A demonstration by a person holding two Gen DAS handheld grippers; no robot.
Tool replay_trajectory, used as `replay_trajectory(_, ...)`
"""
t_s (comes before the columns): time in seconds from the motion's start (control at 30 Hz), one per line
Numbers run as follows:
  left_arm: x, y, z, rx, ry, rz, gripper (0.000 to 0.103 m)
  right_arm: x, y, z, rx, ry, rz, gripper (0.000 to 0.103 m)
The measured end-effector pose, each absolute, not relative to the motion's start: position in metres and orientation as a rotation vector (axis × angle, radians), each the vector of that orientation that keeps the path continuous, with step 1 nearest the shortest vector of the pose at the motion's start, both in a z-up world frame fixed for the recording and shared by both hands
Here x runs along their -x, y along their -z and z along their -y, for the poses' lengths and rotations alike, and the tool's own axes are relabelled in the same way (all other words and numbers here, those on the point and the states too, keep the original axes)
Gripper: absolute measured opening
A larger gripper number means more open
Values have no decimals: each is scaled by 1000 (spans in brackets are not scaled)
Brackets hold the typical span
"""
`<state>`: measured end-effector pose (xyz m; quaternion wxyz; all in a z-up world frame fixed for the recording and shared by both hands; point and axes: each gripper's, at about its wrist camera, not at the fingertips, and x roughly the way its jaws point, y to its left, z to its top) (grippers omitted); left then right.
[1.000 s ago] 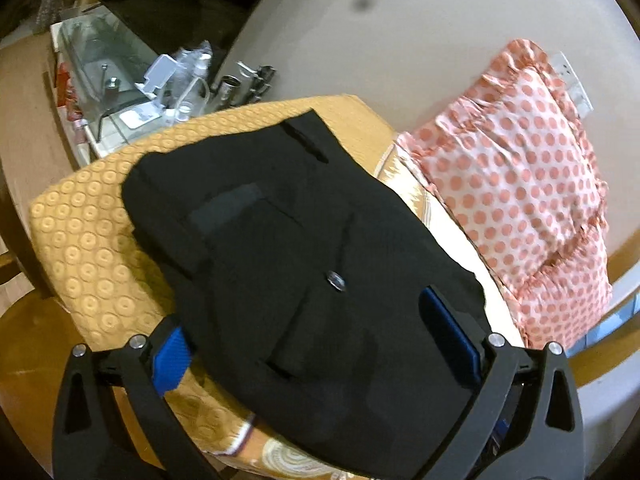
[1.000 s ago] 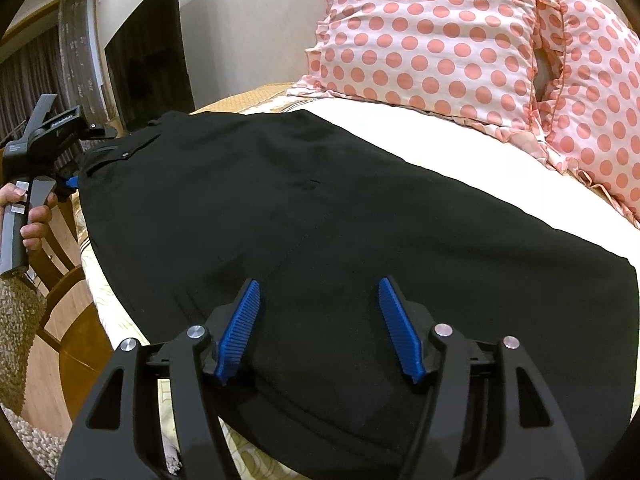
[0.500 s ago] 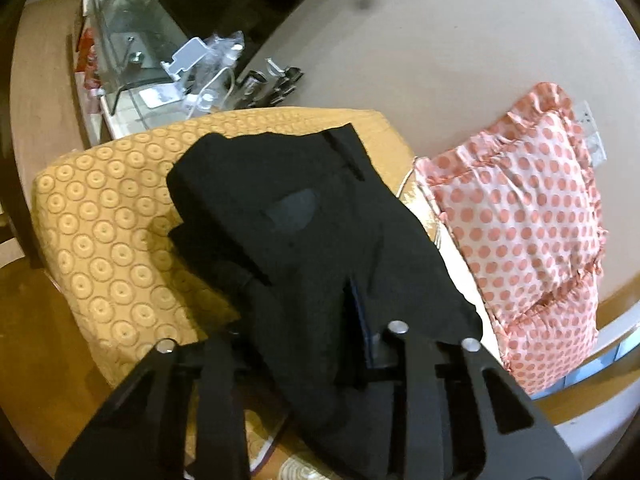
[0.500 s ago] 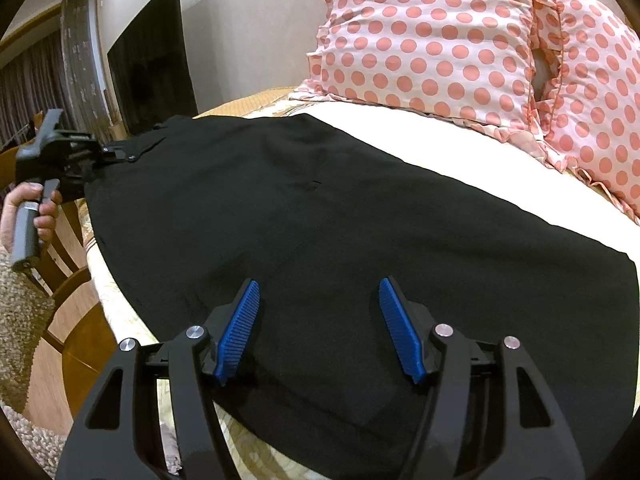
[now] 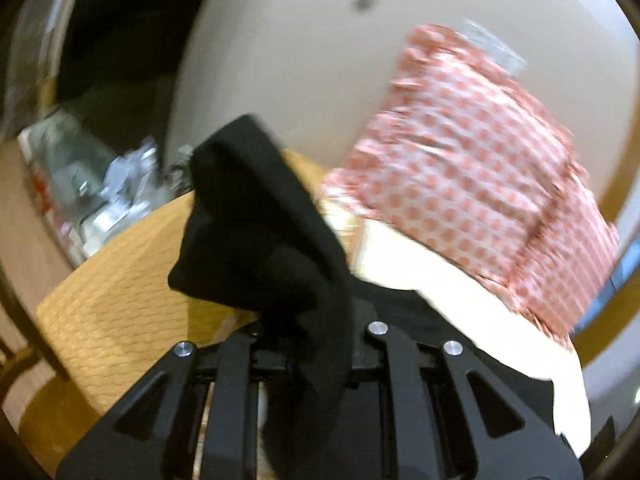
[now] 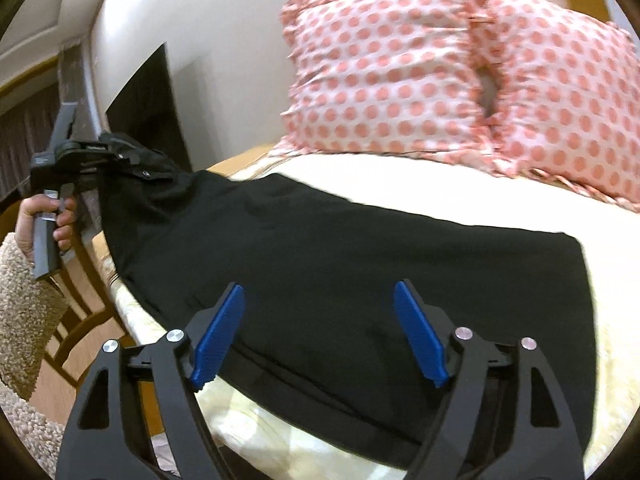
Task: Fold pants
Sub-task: 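Lift the waistband with the left gripper and fold it over the legs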
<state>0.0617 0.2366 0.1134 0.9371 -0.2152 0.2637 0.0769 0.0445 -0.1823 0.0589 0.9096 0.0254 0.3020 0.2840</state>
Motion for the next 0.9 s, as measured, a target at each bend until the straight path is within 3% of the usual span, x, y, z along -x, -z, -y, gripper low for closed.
replay_trajectory(0.1,-69,-131,-192,364,-68,-528,15,-45,-58,204,-91,-530,-633,91)
replay_trajectory(0.43,-99,-151,6,220,394,-580,15,-30,-56,294,-226,-327,-608,91)
replay_trajectory(0.57,-101,-124,84,205,568,-644,15,-19,-50,325,-266,-246,-605,91)
replay_trajectory(0.7,-105,-60,145,110,645,-847,15,-13,-38,352,-289,-170,-638,91)
replay_trajectory(0.9,-93,-62,149,52,593,-768,15,-12,-30,376,-326,-117,-646,91)
